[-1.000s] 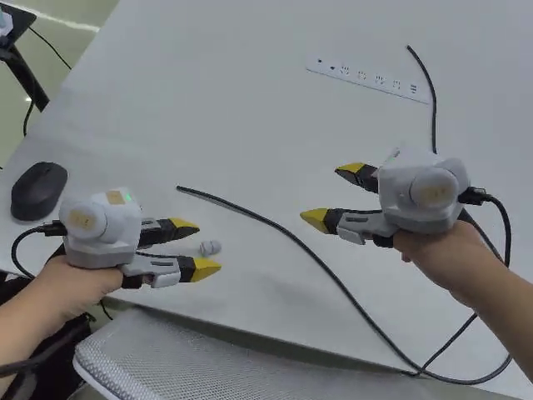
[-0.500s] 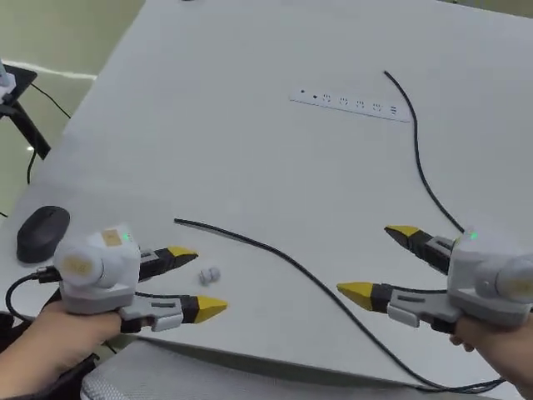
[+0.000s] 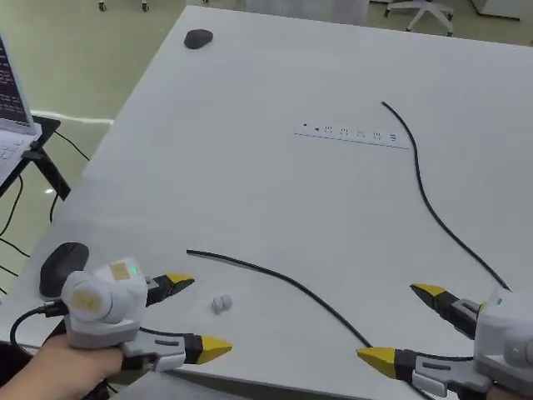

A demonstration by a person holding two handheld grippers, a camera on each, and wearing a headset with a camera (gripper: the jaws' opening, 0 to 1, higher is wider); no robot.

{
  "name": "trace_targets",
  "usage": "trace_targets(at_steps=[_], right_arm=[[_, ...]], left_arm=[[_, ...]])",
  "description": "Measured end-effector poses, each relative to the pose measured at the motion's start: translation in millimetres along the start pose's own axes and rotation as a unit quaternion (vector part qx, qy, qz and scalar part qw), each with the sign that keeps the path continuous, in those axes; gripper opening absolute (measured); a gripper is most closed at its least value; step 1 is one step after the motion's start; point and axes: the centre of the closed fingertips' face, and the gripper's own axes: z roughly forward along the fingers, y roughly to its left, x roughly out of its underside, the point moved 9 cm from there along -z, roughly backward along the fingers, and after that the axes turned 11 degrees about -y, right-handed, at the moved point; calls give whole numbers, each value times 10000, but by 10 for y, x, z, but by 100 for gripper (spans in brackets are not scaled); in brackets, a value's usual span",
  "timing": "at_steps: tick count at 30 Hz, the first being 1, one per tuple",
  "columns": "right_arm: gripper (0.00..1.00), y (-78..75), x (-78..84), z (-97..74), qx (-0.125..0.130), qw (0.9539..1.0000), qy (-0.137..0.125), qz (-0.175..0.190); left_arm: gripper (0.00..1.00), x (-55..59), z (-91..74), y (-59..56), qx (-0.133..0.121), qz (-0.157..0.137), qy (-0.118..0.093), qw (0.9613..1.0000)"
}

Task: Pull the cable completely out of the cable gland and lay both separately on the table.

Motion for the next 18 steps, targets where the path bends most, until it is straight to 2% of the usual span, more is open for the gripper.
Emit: trace_targets(at_steps=[7, 12, 18], right_arm=[[97, 14, 216, 27, -79, 9995, 304, 91], [99, 27, 243, 26, -123, 9991, 337, 218], [99, 71, 251, 20, -170, 9988, 418, 206]], left_arm=[[85, 33, -19, -15, -73, 42, 112, 9999], [89, 53, -2, -5, -81, 44, 114, 9999], [90, 64, 26, 21, -92, -23, 109, 9999]])
